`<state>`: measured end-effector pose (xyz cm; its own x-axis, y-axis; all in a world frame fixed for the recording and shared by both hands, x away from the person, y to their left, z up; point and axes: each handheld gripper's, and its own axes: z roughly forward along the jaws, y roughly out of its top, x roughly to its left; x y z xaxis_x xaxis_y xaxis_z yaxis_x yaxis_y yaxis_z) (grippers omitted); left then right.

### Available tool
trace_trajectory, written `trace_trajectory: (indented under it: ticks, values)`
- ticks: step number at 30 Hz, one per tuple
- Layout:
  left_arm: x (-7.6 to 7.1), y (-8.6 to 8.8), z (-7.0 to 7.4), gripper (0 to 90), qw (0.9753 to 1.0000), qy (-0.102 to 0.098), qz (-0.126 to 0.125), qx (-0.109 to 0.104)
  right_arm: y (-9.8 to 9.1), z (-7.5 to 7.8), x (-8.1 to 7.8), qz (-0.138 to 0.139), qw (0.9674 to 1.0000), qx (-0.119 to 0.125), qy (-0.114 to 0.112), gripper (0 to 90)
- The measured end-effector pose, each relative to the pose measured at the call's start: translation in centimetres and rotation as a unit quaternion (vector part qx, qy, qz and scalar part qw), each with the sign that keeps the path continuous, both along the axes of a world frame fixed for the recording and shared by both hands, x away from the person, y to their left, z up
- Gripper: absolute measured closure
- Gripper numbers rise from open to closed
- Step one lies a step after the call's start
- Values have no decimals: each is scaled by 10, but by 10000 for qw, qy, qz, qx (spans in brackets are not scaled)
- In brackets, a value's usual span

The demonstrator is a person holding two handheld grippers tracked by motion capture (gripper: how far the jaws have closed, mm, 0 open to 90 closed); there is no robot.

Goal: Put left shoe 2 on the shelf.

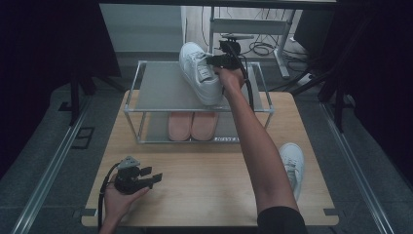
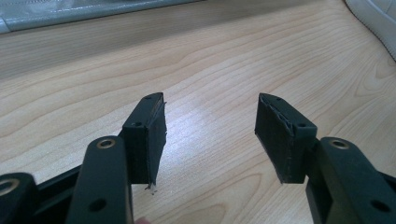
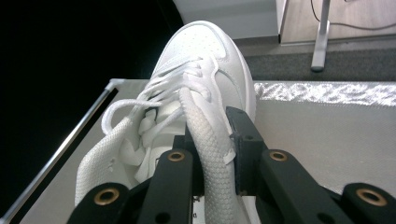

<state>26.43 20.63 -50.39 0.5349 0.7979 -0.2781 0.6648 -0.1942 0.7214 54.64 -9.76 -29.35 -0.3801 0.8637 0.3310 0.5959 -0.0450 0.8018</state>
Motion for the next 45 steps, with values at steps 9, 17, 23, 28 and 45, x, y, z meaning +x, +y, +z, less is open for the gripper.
trace_trajectory:
  ticks: [9,17,23,28,45]
  values:
    - [-1,0,0,436,10000,-22,-2,-2,2,-17,14,66,9998,121,150,657]
    - [-2,-2,0,436,10000,-17,-28,20,-16,-3,-6,222,9988,-4,-438,590]
    - [-3,-5,1,436,10000,-25,-39,44,-36,2,-35,514,9962,-189,-679,678]
    - [-4,-8,2,436,9999,-50,-62,67,-50,-4,-56,644,9939,-392,-803,769]
    - [-5,-12,1,434,9999,-34,-104,114,-67,-39,-84,644,9918,-804,-757,885]
